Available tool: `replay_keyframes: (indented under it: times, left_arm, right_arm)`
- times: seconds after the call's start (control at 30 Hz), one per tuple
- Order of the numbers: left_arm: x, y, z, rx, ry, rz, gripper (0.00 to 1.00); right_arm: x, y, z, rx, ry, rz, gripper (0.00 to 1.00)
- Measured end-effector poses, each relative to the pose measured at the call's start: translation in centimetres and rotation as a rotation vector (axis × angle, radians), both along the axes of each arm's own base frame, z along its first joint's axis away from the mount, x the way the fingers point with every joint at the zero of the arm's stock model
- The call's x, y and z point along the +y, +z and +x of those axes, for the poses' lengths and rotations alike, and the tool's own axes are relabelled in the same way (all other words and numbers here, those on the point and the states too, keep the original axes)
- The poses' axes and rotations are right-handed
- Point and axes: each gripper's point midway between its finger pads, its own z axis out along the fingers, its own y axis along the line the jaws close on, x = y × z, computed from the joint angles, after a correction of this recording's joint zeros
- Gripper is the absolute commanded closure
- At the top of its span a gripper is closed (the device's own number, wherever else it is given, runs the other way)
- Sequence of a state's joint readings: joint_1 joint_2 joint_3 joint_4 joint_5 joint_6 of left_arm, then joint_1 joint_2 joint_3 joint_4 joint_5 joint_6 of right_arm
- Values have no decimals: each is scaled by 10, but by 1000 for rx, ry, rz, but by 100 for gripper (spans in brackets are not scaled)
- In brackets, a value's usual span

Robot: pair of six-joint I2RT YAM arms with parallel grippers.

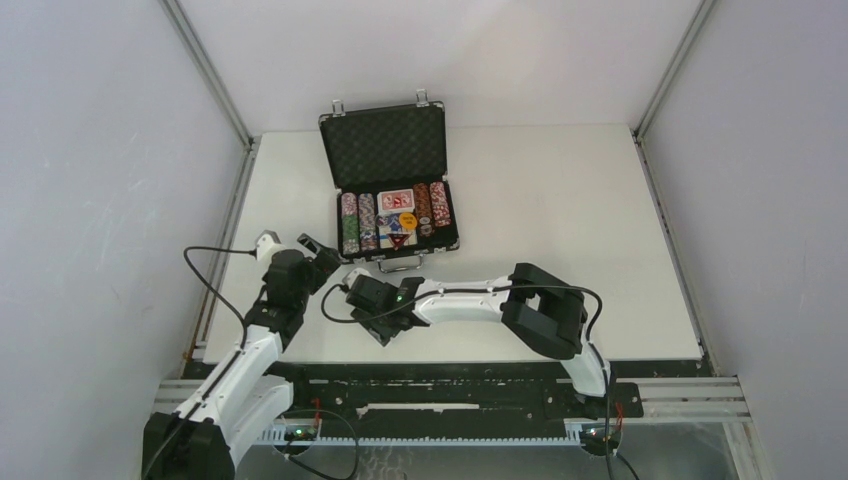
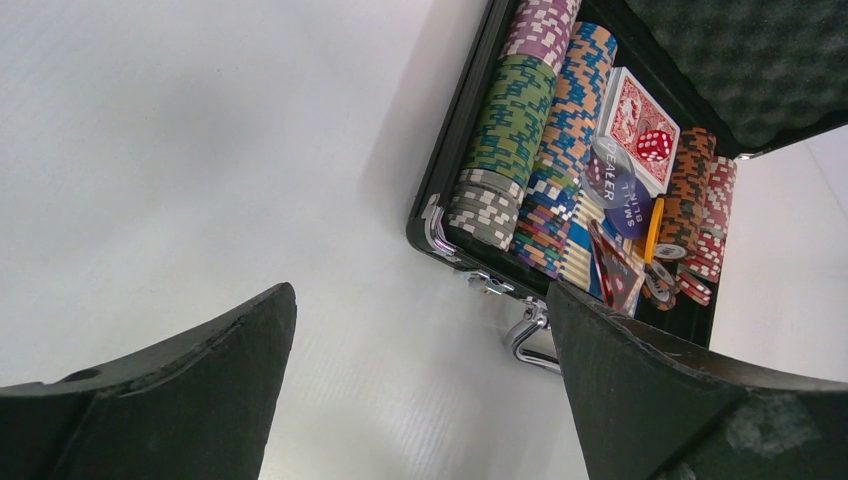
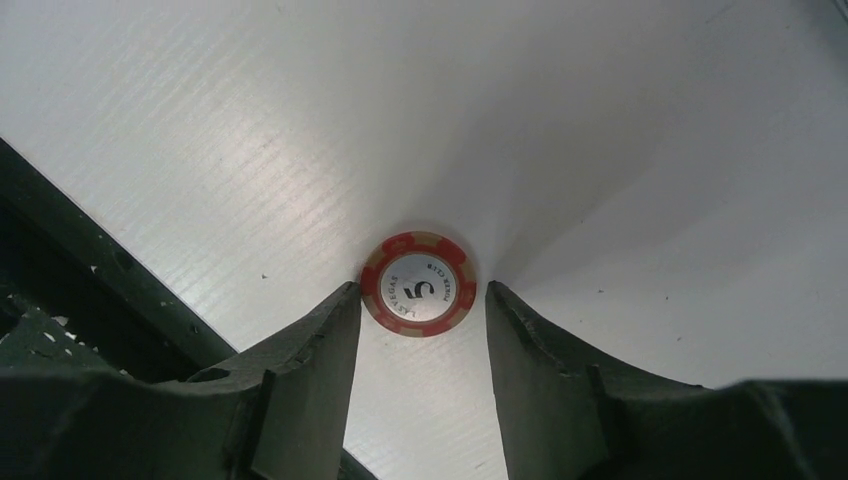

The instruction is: Pack up texas hold em set

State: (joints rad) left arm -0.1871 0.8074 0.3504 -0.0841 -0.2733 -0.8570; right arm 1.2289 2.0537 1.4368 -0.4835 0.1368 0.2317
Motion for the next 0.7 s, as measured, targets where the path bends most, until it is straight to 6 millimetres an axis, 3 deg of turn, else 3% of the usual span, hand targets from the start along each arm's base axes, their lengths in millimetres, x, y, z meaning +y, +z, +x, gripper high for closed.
replay_keyframes:
  times: [0.47,0.7]
  left_arm:
    - [-3,-2,0,6,-17,-10,1]
    - [-4,-1,0,4,-20,-13,1]
  right_arm:
    - [4,0,2,-2,-2,5,63]
    - [4,0,3,-6,-4,5,65]
